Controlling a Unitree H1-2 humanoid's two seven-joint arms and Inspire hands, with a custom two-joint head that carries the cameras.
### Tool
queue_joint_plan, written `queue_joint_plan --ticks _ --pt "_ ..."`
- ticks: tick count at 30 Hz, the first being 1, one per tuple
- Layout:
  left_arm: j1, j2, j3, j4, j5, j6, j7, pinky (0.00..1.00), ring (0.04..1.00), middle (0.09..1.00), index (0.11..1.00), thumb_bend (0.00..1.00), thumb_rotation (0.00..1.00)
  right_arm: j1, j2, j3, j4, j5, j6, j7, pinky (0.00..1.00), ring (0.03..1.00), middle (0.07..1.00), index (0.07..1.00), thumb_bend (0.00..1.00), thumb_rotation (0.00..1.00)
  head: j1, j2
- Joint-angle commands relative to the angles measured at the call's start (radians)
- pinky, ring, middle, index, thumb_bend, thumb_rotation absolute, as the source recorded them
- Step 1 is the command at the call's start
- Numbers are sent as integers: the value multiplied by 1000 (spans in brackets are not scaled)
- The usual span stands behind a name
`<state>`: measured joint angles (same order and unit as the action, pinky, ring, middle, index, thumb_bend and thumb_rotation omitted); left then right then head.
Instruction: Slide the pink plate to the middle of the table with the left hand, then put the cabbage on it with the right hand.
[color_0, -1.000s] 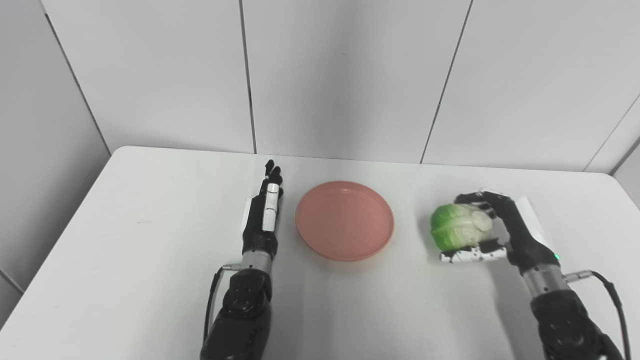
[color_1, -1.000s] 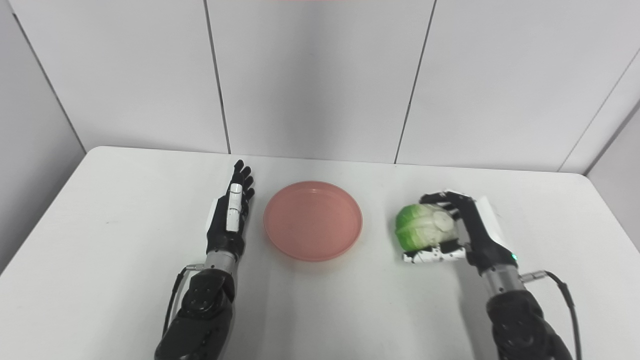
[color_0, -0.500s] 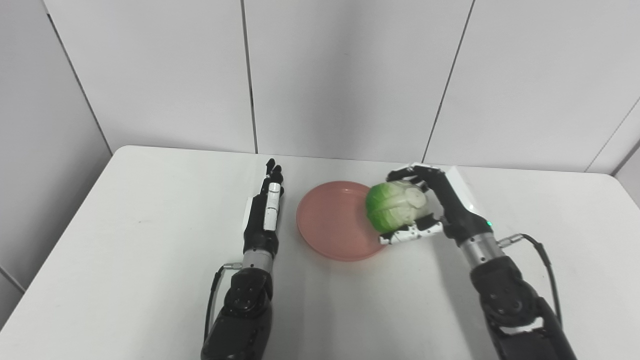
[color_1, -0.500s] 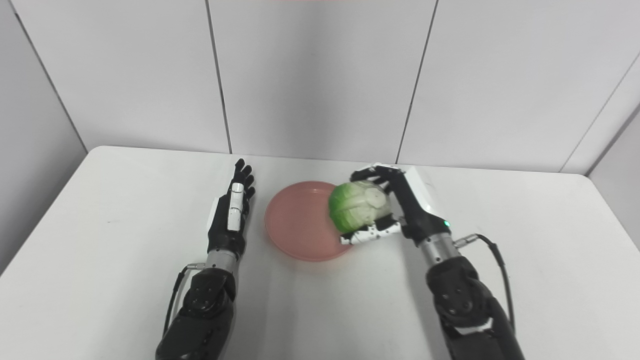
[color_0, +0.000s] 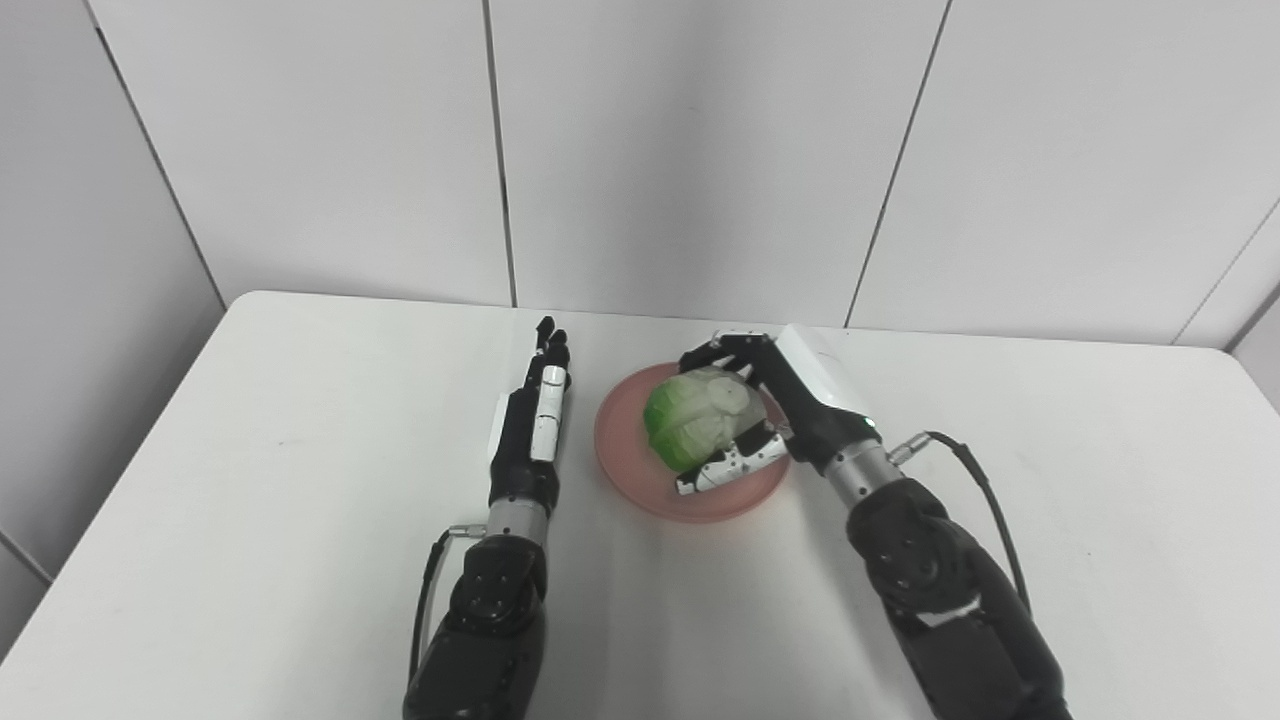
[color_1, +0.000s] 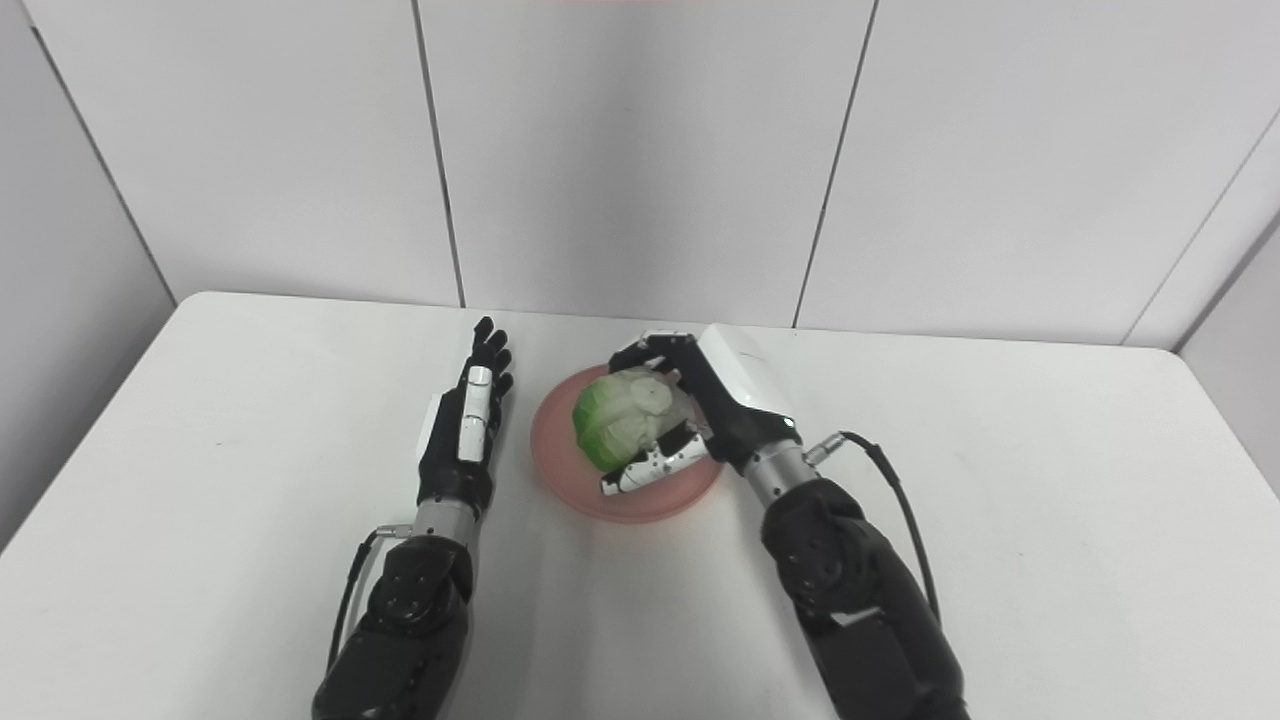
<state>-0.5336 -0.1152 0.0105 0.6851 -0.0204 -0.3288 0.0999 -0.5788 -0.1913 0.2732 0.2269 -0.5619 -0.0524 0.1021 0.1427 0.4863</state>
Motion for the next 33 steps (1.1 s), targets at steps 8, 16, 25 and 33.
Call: queue_joint_plan --ticks 8,16,25,33 --pt "23 -8 -33 -109 12 -7 -35 1000 1000 1000 1000 723 1000 -103 -9 62 149 -89 -43 -64 346 394 500 539 513 0 -1 10" --pt "39 -3 -42 -148 9 29 -44 1000 1000 1000 1000 754 1000 -113 -44 105 209 -163 -38 -113 926 911 893 878 748 266 -6 16" --pt "38 4 -43 -143 7 30 -51 1000 1000 1000 1000 759 1000 -100 -77 116 185 -153 -35 -75 1000 1000 1000 999 993 912 -10 23" --pt "56 14 -38 -175 -4 44 -70 1000 1000 1000 1000 744 1000 -32 -119 103 70 -85 -50 30 1000 1000 1000 1000 1000 964 -15 38"
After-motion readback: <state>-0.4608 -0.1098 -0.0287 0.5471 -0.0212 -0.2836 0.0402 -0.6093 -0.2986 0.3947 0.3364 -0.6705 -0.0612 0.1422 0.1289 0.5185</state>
